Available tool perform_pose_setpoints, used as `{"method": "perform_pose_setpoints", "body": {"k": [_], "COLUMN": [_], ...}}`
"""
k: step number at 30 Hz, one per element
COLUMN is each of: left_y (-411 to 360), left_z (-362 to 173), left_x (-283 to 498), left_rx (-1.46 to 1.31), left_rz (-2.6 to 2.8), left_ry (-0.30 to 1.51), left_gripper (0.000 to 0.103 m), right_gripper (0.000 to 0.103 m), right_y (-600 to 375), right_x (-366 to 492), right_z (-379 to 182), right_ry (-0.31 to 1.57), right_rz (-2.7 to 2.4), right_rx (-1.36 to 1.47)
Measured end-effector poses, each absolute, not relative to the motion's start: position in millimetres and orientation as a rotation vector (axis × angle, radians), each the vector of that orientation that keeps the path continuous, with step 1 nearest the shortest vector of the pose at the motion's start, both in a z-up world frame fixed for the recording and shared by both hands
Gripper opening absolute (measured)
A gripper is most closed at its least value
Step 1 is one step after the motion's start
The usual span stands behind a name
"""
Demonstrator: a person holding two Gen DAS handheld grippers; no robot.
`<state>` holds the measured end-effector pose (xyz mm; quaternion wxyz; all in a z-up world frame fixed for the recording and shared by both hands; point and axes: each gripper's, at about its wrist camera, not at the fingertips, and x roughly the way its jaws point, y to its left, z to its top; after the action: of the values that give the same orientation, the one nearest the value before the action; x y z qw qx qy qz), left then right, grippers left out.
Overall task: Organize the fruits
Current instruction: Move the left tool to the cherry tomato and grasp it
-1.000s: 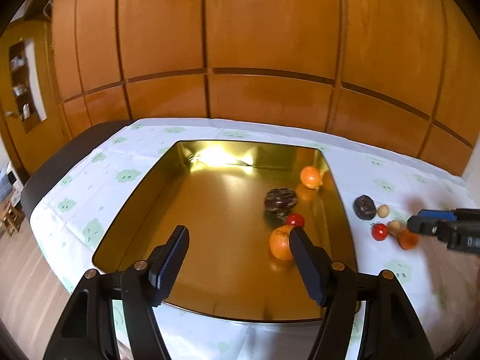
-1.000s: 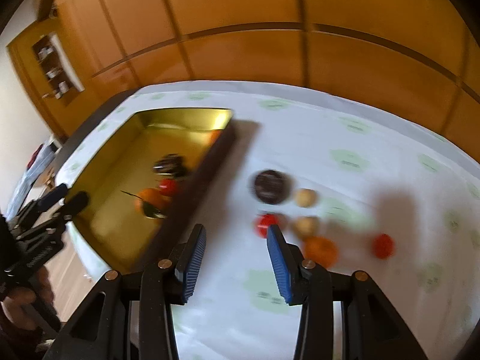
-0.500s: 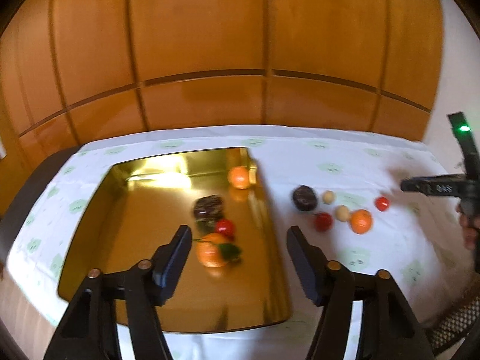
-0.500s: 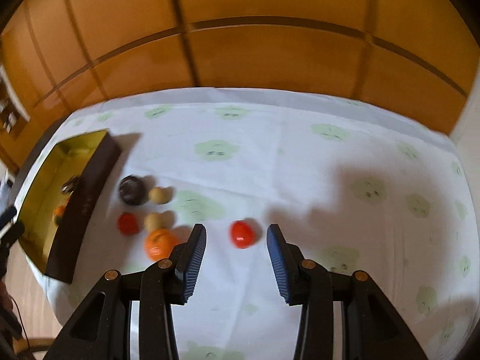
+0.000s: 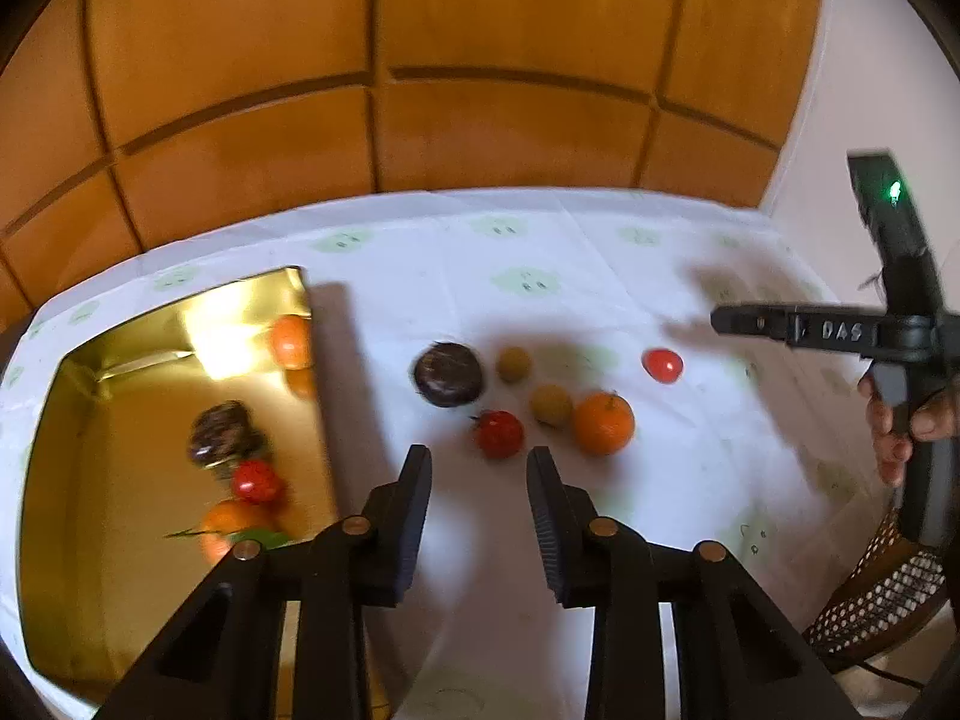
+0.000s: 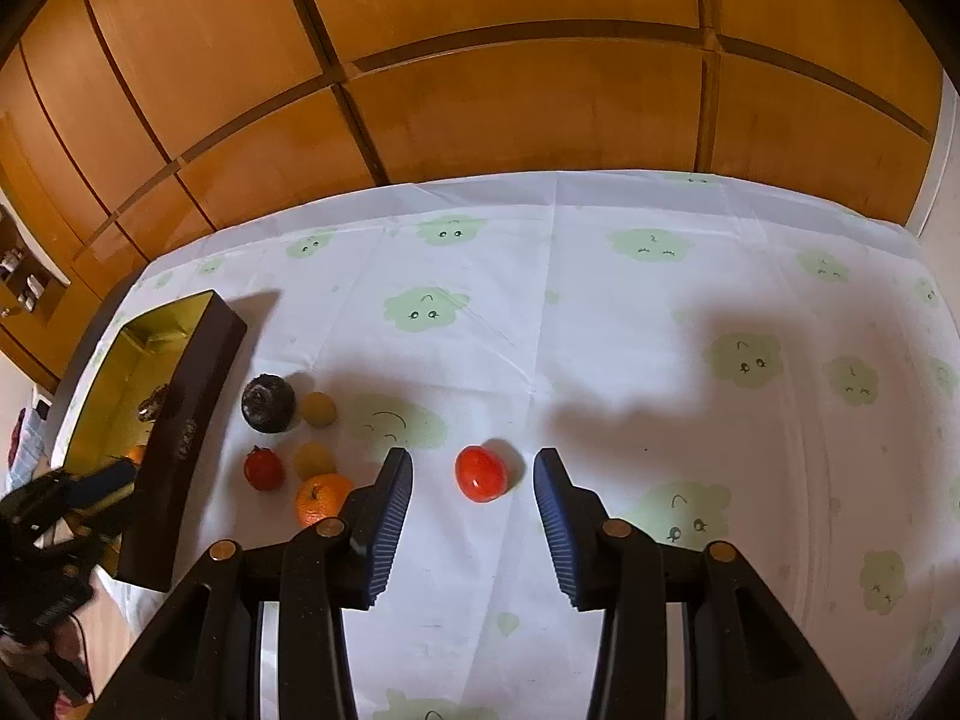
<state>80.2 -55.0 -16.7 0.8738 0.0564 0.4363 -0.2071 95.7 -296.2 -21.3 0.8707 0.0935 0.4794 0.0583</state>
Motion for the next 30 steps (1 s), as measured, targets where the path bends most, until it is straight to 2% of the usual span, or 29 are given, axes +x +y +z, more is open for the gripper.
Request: {"method": "perform_pose_setpoints", "body": {"k": [10,19,20,30], "left_y": [-95,-100,-99,-88], "left_z": [-58,-88,-88,-76], "left_x": [112,128,127,85], "left_rx": [0.128,0.128,0.125,0.085], "left_rz": [-0.382,-0.336,-0.333,-0.419], "left_ry": [1.010,1.053,1.036,0.973], "left_gripper": [0.033,0.032,0.028,0.028], "right_gripper": [0.043,0.043,0.043,0.043], "right_y": [-305,-332,-333,-334], "right_x": [94,95,95,98], "right_z": [-13,-12,-12,-22], "right_ry": [0.963,0.945,0.943,0.986], "right_rz": [0.105,0.042,0.038,0.039], "right_rx": [0.241,0.365,0.368,0.371]}}
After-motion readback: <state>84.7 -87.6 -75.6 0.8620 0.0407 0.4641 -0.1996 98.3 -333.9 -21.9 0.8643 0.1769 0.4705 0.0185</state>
